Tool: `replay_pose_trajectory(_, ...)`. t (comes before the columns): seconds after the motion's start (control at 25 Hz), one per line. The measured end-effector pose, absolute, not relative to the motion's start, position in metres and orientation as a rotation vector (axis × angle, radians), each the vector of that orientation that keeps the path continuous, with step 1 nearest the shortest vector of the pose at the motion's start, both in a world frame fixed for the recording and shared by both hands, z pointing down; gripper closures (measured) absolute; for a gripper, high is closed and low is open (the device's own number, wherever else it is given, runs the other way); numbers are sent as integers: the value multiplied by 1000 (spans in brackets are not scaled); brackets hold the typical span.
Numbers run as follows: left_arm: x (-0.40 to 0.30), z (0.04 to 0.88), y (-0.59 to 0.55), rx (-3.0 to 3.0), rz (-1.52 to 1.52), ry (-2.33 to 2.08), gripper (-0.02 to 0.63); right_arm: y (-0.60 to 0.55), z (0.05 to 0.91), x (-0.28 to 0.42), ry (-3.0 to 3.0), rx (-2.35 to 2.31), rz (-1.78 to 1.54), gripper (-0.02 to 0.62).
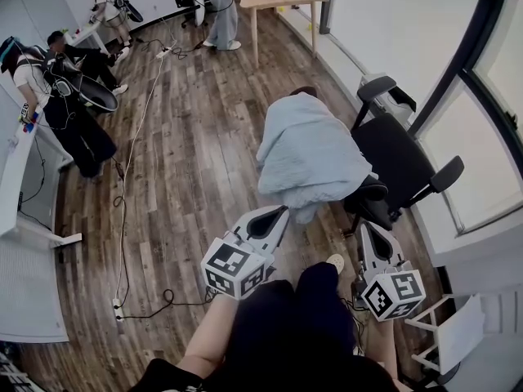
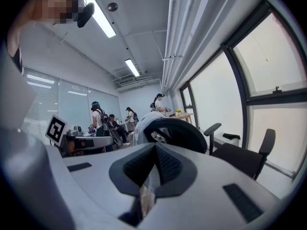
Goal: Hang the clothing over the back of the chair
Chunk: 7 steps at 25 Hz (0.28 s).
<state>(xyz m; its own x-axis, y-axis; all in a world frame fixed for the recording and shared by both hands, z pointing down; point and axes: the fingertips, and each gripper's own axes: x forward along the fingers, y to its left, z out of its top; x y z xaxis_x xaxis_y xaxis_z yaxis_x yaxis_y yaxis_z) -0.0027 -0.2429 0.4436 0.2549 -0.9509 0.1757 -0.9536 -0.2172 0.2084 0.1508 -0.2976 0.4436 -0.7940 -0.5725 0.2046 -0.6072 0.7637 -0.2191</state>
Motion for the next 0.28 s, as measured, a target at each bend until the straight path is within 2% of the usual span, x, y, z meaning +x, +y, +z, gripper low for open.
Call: replay_pose_trajectory(0.28,-4,442,-246,2264,9,-1749,598,-300,444,147,-2835,919,436,595)
